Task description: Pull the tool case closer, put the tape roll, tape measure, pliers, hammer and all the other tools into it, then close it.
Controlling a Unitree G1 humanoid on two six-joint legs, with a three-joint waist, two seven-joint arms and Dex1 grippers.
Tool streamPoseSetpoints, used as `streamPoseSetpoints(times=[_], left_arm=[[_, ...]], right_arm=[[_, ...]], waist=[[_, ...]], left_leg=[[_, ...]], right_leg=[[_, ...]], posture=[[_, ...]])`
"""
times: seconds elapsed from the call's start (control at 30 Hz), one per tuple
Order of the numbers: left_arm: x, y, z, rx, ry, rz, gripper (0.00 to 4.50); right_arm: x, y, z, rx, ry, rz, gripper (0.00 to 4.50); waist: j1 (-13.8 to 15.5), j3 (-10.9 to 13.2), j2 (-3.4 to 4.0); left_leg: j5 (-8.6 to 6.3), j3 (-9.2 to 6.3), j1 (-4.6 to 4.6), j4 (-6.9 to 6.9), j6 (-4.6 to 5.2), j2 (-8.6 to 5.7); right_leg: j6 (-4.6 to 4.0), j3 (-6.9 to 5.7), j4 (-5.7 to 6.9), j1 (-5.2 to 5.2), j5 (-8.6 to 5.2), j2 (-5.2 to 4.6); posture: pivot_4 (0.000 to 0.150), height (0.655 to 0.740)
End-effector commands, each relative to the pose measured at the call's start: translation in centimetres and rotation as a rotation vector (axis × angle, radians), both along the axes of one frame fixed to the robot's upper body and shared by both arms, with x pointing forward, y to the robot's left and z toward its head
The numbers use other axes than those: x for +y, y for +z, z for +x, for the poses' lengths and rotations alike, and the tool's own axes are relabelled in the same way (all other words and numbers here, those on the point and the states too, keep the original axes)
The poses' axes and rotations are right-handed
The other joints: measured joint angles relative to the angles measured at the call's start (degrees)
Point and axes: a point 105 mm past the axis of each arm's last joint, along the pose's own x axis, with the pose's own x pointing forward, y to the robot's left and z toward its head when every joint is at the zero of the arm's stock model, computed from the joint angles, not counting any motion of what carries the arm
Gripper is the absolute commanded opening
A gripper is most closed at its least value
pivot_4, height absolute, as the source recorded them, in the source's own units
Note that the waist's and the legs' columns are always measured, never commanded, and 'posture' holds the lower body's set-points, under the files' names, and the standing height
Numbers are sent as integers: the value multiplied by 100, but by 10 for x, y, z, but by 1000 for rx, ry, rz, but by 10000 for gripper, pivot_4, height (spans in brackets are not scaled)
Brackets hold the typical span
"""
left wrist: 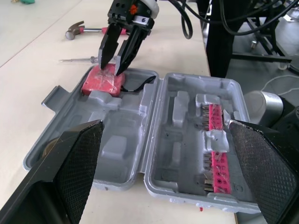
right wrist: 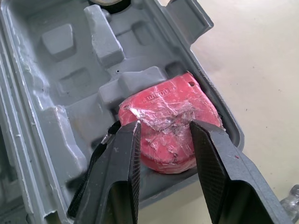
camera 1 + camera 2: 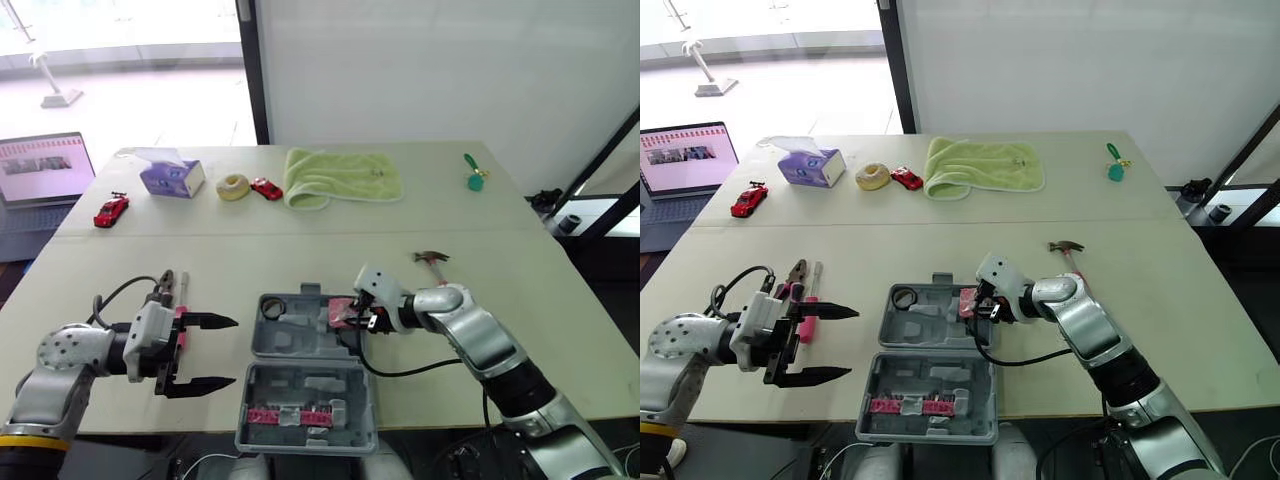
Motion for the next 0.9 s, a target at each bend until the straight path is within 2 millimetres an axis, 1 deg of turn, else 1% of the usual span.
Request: streamPoseSetpoints(times=[0.03,0.13,0.27,0.4,0.47,0.6,0.67,0.8,0.83,0.9], left_arm=[[-1,7,-1,-26,-11,1,45000],[-1,7,-2,-24,-10,3,45000],[-1,8,-2,-24,-9,5,45000],[-2,9,-1,-26,-6,9,45000],[-3,9,0,-30,-4,8,45000],[-3,10,2,-31,5,5,45000],[-3,9,2,-30,7,3,45000],[-4,10,3,-30,11,-1,45000],[-4,10,3,-31,14,0,45000],[-1,11,6,-34,35,-6,45000]], right_arm=[[-25,-39,-6,137,-104,-98,17501],[-19,-44,-7,159,-88,-100,17501],[-14,-49,-7,167,-56,-140,17501],[-8,-45,-5,141,-12,-165,17501],[-8,-46,-7,118,21,-204,17501],[-11,-55,-16,102,78,-317,17501],[-6,-57,-18,105,74,-308,17501],[4,-50,-15,95,63,-256,17501],[7,-39,-10,76,40,-213,17501],[11,-8,-2,19,8,-104,17501]], waist=[[9,-8,-7],[10,-29,-38],[3,-46,-55],[-12,-58,-72],[-9,-59,-72],[-1,-62,-72],[4,-82,-87],[-2,-103,-116],[-10,-103,-116],[-1,-98,-109]], left_leg=[[0,0,-1,1,0,0],[0,-1,13,1,0,0],[0,-1,28,0,0,0],[-1,0,56,-10,1,4],[-2,1,79,-16,2,4],[-2,2,82,-17,2,3],[-2,2,82,-17,2,3],[-2,2,86,-18,2,4],[-2,2,87,-19,2,4],[-3,2,88,-22,3,5]], right_leg=[[0,0,0,2,0,-1],[-1,-1,-5,19,-1,-1],[-2,-1,-7,33,-2,0],[-4,0,-7,50,-3,4],[-22,1,-11,71,-14,4],[-22,3,-13,75,-16,3],[-22,3,-14,76,-16,2],[-23,3,-15,79,-17,3],[-24,2,-15,79,-17,3],[-26,3,-14,77,-19,5]], posture=[[1500,7400],[1500,7400],[1500,7400],[1500,7400],[1500,7400],[1500,7400],[1500,7400],[1500,7400],[1500,7400],[1500,7400]])
